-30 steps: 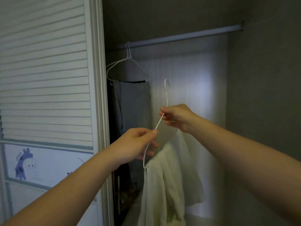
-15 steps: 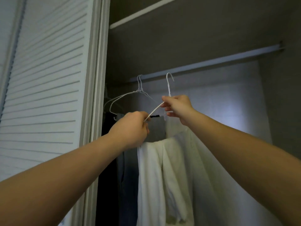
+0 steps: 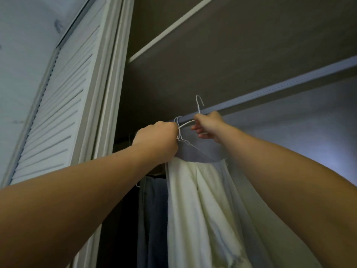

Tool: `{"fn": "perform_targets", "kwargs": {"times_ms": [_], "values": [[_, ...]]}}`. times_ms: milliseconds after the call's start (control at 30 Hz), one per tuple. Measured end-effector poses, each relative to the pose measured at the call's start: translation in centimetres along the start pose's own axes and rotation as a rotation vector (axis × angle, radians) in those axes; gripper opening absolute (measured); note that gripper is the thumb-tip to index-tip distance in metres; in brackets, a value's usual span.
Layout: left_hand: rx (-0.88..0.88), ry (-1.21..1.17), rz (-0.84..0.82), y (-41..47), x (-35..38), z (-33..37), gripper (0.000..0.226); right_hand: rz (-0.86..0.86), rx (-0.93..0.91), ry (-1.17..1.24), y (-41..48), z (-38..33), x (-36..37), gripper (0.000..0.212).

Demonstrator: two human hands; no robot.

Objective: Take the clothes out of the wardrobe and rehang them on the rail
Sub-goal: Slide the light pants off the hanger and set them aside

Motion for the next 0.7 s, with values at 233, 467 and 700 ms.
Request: {"fn": "perform_targets", "kwargs": {"times_ms": [233,467,700], "values": [[-0.031,0.138,-0.077,1.8,3.2,-0.7,0.016,-0.050,0.054,-0.051,3.1,3.9,3.4,0.021],[-0.047,0.294,-0.159,2.7,5.5,-2.8,0.033,-0.136,0.081,-0.122,4.8,6.7,6.8,0.026],[-0.024,0.384,-0.174,2.9,6.2,-3.3,0.049,-0.147,0.070,-0.245,4.9,6.9,7.8,0.026]]}}
Point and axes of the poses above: each hand's wrist, its own y-axis towards the middle knuckle, its own x-axis out of the palm, z = x × y, the point moved 2 cm from there along y, towards the middle knuckle, and after that the axes turned 6 degrees about -x, right-handed, at the moved point
